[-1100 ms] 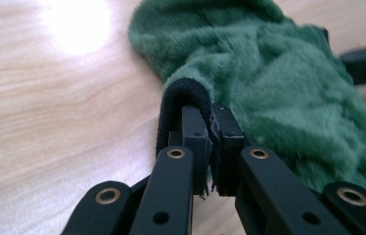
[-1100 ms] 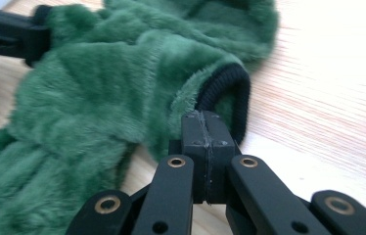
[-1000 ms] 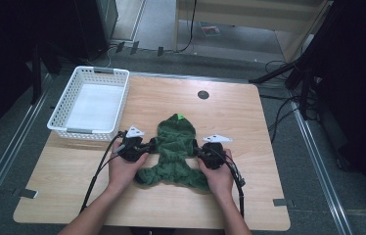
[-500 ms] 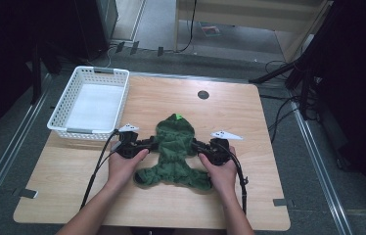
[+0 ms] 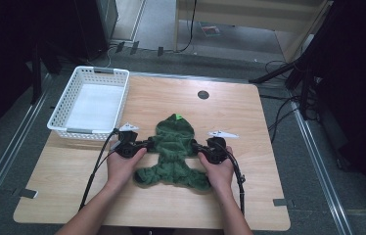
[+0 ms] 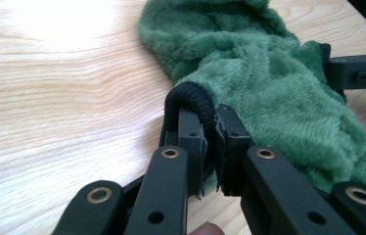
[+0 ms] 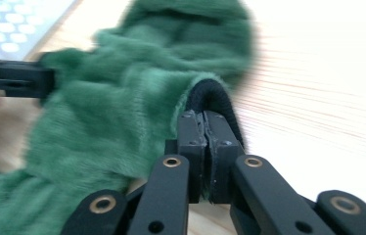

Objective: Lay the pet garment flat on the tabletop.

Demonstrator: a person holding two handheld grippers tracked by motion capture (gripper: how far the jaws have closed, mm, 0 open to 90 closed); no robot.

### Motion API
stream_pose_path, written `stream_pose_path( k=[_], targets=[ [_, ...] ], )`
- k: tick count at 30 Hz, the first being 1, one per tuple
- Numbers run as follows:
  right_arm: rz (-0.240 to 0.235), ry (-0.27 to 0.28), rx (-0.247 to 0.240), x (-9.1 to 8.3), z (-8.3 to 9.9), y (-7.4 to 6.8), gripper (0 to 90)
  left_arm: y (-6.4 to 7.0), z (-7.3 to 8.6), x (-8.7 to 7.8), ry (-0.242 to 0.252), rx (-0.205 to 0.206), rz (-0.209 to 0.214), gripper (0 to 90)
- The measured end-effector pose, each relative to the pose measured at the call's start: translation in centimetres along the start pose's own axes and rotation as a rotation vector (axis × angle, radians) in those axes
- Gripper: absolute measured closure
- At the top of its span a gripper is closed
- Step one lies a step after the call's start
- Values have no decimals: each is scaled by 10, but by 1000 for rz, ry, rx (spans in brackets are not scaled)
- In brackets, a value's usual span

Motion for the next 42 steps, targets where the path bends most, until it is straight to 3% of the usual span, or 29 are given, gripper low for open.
stream_pose_path(
  k=[4,9,13,15,18,21,23,26,29,31,33,37,40,42],
  targets=[
    [7,8,11,-5,0,7,894,-1,2,0,-15,2,-1,842],
    [51,15,-14,-11,-1,9,897,-7,4,2,-17,-16,-7,845],
    [29,-15,-12,-8,5,6,878,-4,3,3,-12,-21,7,793],
    [8,0,-9,-11,2,4,811,-3,0,0,7,-3,-17,664],
    [39,43,15,-24,-8,8,735,3,-8,-12,55,18,-23,554],
    [62,113,25,-40,-23,9,737,11,-19,-24,117,14,-3,547],
    [57,142,6,-45,-31,3,738,13,-26,-25,154,23,-18,592],
    [21,153,-57,-35,-39,-19,726,14,-34,-12,140,39,-33,645],
    [37,119,-117,-10,-37,-33,716,13,-32,5,90,55,-57,671],
    [84,66,-155,7,-30,-31,719,6,-28,12,59,39,-72,693],
    [110,2,-138,19,-20,-24,729,-2,-23,15,38,21,-87,710],
    [126,-10,-129,27,-18,-14,744,-16,-18,21,12,12,-112,710],
    [146,-3,-160,34,-24,-12,749,-21,-25,25,15,15,-140,726],
    [156,7,-154,41,-30,-10,755,-25,-30,28,12,14,-157,728]
  ],
)
Point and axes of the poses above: each handheld gripper's, and its own axes: x roughly forward along the jaws, z roughly out of its underside, y roughly to its right, the point moved 10 cm from there along x, roughly forward along the jaws, and after that the axes turned 11 degrees about z, right-handed, at the moved point
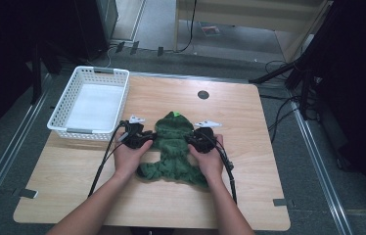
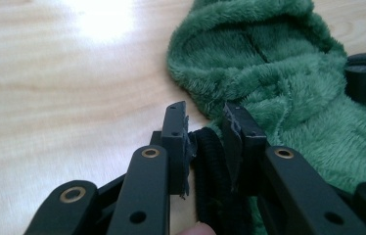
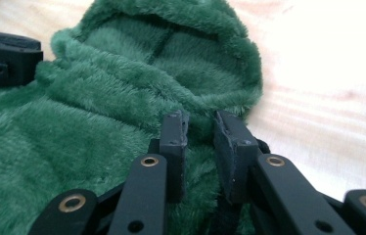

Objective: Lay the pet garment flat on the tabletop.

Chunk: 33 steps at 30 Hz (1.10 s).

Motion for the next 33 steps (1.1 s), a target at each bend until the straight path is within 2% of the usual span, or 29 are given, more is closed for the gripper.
stream_pose_path(
  k=[3,6,11,16,20,22,26,29,33],
  targets=[
    [11,-5,17,6,-6,1,751,-5,-6,4,2,-2,-27,720],
    [19,3,3,6,-7,-1,708,-7,-10,2,15,11,-39,669],
    [-23,12,34,-2,0,-4,641,7,-13,-12,94,39,-1,597],
    [-50,62,47,-13,-3,-3,565,23,-15,-27,125,80,47,548],
    [-62,112,34,-34,-3,-3,495,30,-13,-49,159,120,68,509],
    [-63,126,26,-43,0,-1,447,30,-6,-61,170,136,74,493],
    [-44,143,22,-61,12,10,330,21,12,-82,183,134,71,469],
    [-25,155,33,-75,26,20,249,9,28,-99,204,112,49,470],
    [-12,158,37,-85,40,31,185,-7,47,-119,218,80,36,457]
  ],
)
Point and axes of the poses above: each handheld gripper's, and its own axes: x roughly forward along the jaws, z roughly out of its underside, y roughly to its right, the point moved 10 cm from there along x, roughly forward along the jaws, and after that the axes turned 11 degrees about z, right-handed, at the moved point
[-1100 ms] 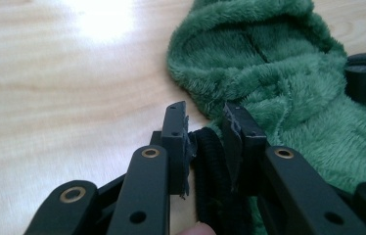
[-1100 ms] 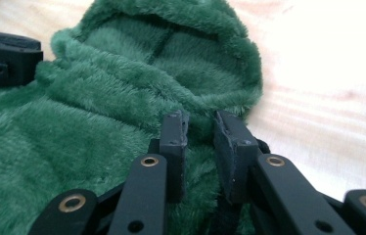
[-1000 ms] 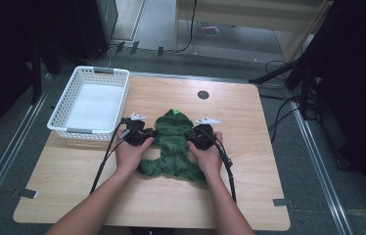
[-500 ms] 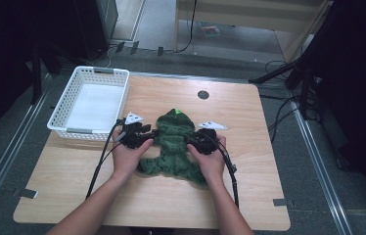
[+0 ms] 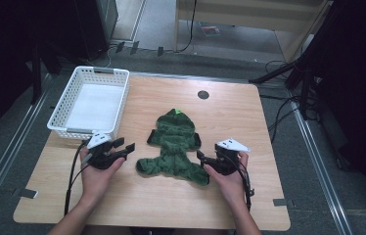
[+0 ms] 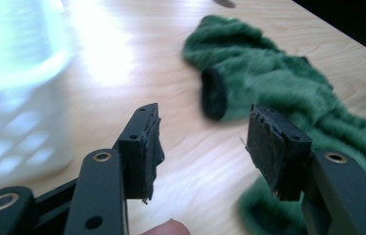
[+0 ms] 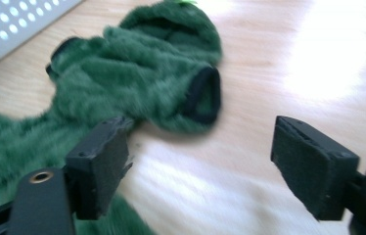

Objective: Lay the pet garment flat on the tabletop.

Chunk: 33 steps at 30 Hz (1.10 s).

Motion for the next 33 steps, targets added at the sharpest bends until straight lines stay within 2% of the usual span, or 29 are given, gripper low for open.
stream_pose_path(
  k=[3,6,8,10,15,17,18,20,22,23,25,27,29,33],
  targets=[
    [3,-16,6,-9,9,8,134,-13,12,-20,9,-25,-17,448],
    [52,-8,-22,-17,20,20,115,-24,16,-37,16,-30,-37,452],
    [53,-11,2,-22,25,27,77,-34,19,-51,31,-37,-55,452],
    [59,-7,26,-27,30,36,75,-42,24,-62,41,-45,-67,441],
    [95,5,22,-44,45,58,75,-61,38,-86,62,-71,-93,361],
    [111,5,31,-49,52,67,75,-68,41,-98,83,-102,-112,287],
    [118,9,43,-53,56,74,75,-71,42,-103,80,-105,-122,232],
    [127,10,61,-58,61,83,75,-75,42,-111,83,-95,-142,147],
    [140,22,82,-66,65,93,74,-78,43,-120,78,-62,-137,103],
    [143,24,89,-70,68,96,75,-80,44,-125,78,-59,-133,88],
    [150,34,101,-76,71,102,74,-85,46,-134,88,-80,-135,87],
    [161,41,101,-82,75,108,66,-93,47,-145,100,-90,-159,86],
    [179,44,114,-86,79,116,48,-100,49,-155,103,-81,-182,86],
    [217,83,177,-89,75,132,20,-111,53,-158,90,-93,-219,86]
  ],
)
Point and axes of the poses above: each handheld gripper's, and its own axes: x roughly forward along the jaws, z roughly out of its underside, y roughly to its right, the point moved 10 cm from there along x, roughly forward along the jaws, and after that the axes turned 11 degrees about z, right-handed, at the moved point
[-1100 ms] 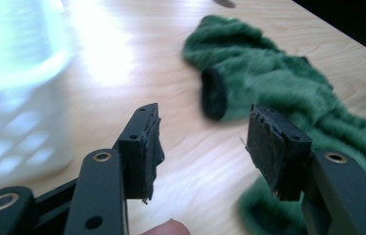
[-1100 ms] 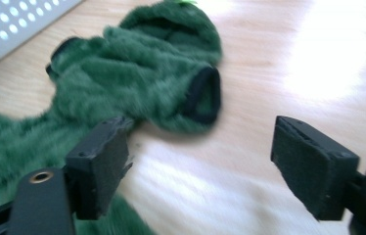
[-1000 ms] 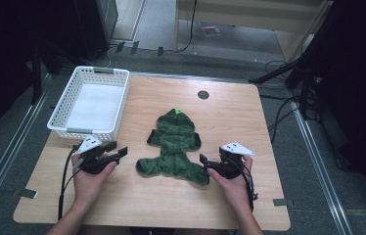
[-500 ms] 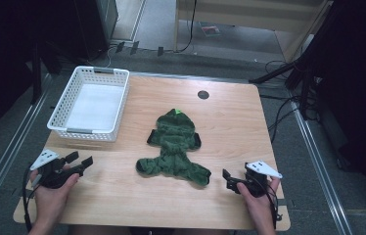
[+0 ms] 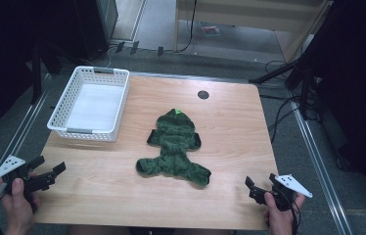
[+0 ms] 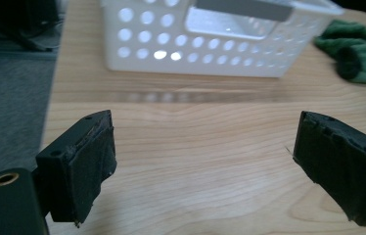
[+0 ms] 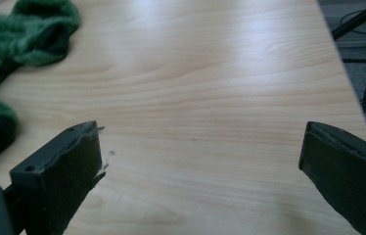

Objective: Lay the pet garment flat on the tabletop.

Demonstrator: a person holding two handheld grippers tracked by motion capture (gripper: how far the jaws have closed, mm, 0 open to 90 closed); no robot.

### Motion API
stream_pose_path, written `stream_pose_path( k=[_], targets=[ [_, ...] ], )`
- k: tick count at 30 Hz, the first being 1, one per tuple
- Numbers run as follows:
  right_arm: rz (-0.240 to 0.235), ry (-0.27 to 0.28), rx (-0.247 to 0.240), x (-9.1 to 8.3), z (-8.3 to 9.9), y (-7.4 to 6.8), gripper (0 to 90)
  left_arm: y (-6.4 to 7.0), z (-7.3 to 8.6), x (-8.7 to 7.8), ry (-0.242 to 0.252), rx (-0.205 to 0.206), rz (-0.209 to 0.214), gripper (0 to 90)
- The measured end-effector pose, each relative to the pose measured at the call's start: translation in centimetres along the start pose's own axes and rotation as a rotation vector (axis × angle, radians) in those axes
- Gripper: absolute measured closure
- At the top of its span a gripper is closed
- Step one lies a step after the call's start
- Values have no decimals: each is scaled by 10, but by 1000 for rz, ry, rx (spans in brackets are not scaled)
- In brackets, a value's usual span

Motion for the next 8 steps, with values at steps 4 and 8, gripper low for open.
stream_pose_path(
  k=[4,8],
  targets=[
    [12,-10,10,4,1,2,19,1,4,7,-37,28,-28,87],
    [11,-9,-17,3,2,-1,19,2,6,10,-51,46,-40,87]
  ],
)
Point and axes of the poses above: each handheld gripper's, and its own axes: x roughly forward along the jaws, z roughly out of its underside, y roughly to its right, the point moved 10 cm from there along x, roughly forward along the jaws, and after that the axes turned 11 degrees about z, right-handed, at the moved point
